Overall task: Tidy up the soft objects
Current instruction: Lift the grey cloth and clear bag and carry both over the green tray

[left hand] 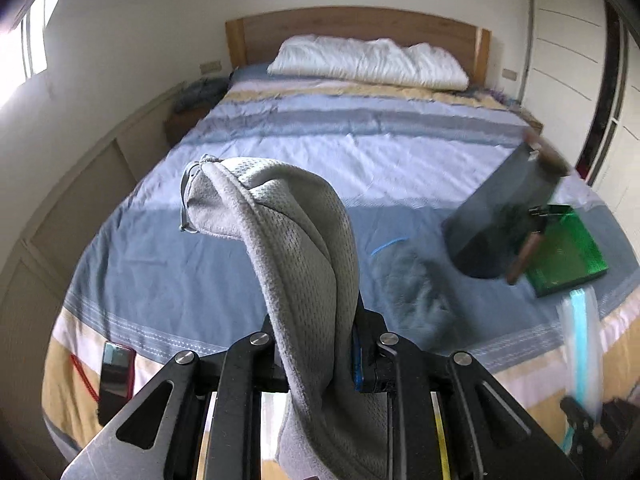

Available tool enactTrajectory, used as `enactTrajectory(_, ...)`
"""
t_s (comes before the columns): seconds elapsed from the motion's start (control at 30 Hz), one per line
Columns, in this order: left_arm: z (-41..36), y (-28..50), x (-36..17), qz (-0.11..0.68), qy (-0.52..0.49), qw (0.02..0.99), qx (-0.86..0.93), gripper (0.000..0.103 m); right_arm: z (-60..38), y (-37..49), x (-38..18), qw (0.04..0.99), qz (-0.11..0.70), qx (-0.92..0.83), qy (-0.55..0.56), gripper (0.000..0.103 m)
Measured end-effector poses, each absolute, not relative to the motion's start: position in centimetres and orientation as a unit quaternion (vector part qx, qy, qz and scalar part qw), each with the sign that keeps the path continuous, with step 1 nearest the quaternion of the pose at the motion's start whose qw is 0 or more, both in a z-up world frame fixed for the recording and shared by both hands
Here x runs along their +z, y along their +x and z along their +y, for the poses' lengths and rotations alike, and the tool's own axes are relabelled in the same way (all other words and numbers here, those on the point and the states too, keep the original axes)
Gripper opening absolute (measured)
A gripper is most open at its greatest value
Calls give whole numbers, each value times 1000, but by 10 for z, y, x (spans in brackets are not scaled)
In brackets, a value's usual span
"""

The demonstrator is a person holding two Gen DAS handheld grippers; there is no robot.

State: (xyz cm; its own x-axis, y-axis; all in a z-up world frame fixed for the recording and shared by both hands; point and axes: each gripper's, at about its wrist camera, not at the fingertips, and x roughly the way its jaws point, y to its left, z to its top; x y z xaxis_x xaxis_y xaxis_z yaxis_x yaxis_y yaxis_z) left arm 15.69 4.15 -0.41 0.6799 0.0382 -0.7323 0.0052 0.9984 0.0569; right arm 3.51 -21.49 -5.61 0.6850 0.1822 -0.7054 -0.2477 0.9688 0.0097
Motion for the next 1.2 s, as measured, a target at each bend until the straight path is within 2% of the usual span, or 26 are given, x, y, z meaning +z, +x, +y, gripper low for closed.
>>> enactTrajectory(0.37,-65,103,32,373,17,923,-92,17,-310,4,-1,941,334,61,-8,3)
enactTrajectory(0.6,-141,111,32,371,11,917,-149,17,-367,10,16,947,322,14,-10,3)
enactTrajectory(1.0,-248,163,28,357,22,913,-198,17,-425,87,23,953,302,-37,3,3)
enactTrajectory(1.2,-287,200,16,354,24,915,-193,17,-439,149,7,954,296,-53,0,3)
